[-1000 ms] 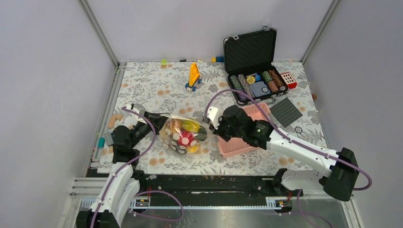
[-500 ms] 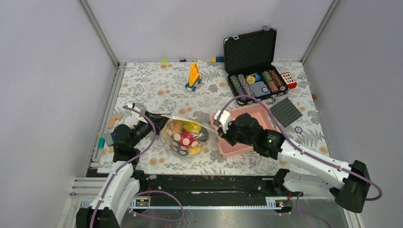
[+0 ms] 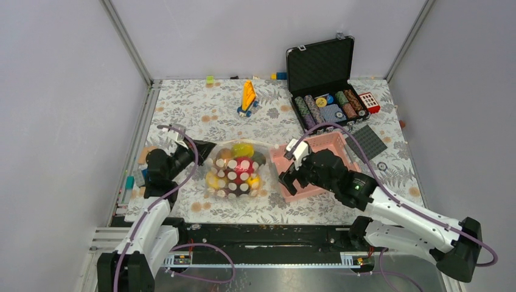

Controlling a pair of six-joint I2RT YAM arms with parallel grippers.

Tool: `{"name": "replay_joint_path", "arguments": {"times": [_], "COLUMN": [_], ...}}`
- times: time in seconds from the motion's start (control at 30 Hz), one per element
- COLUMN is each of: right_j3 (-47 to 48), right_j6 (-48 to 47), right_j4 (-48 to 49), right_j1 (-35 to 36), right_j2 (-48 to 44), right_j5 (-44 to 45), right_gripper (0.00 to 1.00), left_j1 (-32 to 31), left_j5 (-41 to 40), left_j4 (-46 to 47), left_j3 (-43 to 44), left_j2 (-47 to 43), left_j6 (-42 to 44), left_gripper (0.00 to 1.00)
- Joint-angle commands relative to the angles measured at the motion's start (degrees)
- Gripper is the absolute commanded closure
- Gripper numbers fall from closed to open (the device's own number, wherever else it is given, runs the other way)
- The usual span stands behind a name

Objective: Place the food in the zip-top bag and seal the zipper
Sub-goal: Zip the zipper food storage bag at the center of the board, then place the zipper food storage bag at the center of the board.

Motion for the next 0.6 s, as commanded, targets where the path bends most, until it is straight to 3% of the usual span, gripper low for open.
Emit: {"name": "replay_joint_path", "arguments": {"times": [0.0,0.13,0.3,0.33,0.37,0.4,0.43,0.47,0.57], "right_j3": [-1.06,-3.54,-4.83,-4.49,-4.20,-3.78,-3.22,-2.77,-2.27], "right_j6": [5.86,14.03,20.27,21.28,22.28,23.21,25.06,27.15,32.22], "right_j4": [1.19,2.58,0.39,-1.58,-3.26,-5.08,-7.75,-10.59,-16.81], "right_j1": [-0.39,-0.39,-1.09,-2.11,-3.38,-5.07,-7.12,-9.96,-18.53], "right_j2": [-5.04,-9.60,-11.92,-11.83,-11.76,-11.79,-11.98,-12.24,-13.62], "right_j5": [10.61,24.61,37.00,38.10,38.74,38.93,38.85,38.50,37.01], "right_gripper": [0.00,0.00,0.00,0.00,0.00,0.00,0.00,0.00,0.00], "left_j1": [0.41,0.48,0.86,0.99,1.05,1.10,1.18,1.19,1.19], "left_j5": [-4.17,-11.31,-33.88,-36.30,-38.31,-41.01,-43.14,-45.32,-49.84], "left_j4": [-1.26,-7.87,-22.17,-23.84,-25.26,-26.62,-27.81,-28.80,-32.29], "left_j3": [6.27,9.11,13.46,14.09,14.84,15.60,16.26,16.81,17.91], "left_j2": [2.72,3.72,3.24,3.30,3.33,3.32,3.25,3.05,1.26], "left_j6": [-1.56,-2.98,-2.66,-1.96,-1.74,-2.05,-2.69,-3.94,-7.18], "left_gripper": [0.99,0.95,0.97,0.92,0.85,0.66,0.31,0.05,0.01]}}
